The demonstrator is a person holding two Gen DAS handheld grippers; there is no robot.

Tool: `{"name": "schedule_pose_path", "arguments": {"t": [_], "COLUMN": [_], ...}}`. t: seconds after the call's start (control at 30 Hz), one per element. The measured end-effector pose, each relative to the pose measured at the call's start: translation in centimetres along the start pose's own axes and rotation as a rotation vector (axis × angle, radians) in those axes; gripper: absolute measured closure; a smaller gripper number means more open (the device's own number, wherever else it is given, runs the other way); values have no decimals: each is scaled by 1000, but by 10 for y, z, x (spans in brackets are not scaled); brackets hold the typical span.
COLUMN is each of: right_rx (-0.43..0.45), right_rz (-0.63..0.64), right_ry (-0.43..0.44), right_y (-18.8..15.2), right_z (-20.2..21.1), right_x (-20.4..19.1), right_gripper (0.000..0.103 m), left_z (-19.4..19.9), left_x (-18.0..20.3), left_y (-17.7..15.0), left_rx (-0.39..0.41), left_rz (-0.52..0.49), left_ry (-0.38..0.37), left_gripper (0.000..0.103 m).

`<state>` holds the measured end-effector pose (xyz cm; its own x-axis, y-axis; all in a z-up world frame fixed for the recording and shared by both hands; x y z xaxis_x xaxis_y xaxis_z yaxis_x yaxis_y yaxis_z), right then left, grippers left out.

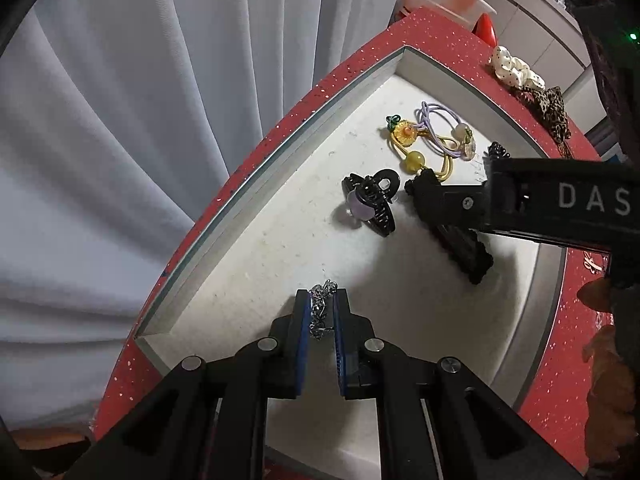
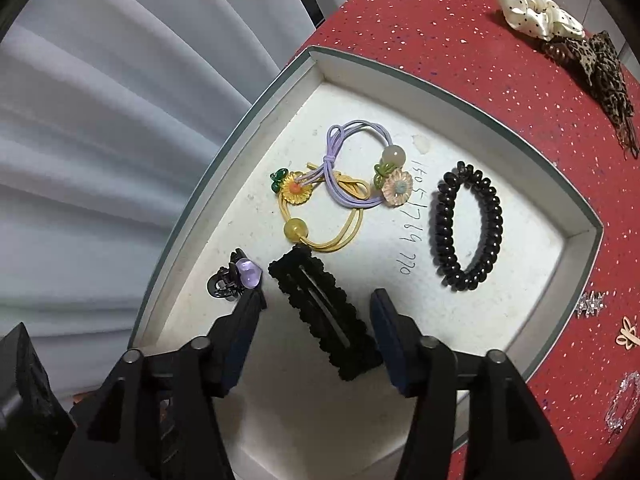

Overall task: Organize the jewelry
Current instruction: 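Lower and open both tools to drop the charm and snap clip into the tray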

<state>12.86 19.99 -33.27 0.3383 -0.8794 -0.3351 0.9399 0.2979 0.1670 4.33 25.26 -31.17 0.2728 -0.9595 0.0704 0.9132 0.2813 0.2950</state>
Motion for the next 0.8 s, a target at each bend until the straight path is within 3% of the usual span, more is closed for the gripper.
{"name": "schedule_pose_path", "arguments": {"t": [0.47, 0.5, 0.53, 0.57, 0.63, 0.8], "right_rx": [46, 49, 52, 57, 64, 91], "right_rz": [-44, -46, -50, -53, -60, -81], "right_ry": [96, 100, 105, 112, 125, 151], "right_y": [-11, -12, -12, -13, -15, -17], "right_z": [41, 44, 47, 49, 56, 75], "right_x": [22, 24, 26, 29, 34, 45], "right_gripper": [33, 32, 32, 32, 32, 32], "left_z": [2, 2, 2, 4, 12, 11], "left_x": [1, 2, 2, 1, 0, 7], "left_y": [-4, -3, -4, -2, 2, 4], "left_rx": [-22, -23, -25, -18, 30, 10], "left_rz": [-30, -33, -31, -20, -6, -27], "left_ry": [38, 40, 46, 62, 89, 88], "left_gripper": [87, 75, 27, 0, 0, 0]}}
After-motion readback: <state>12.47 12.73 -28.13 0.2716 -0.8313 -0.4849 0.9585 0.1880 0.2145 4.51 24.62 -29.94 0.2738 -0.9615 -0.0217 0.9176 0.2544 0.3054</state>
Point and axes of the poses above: each gripper's, at about its wrist camera, not at the fingertips, and z roughly against the way its jaws point, x to its right, y to its top, the point moved 9 cm from there along -z, roughly the way its jaws point, and after that the axes turned 9 degrees about -z, right-handed, at the moved point
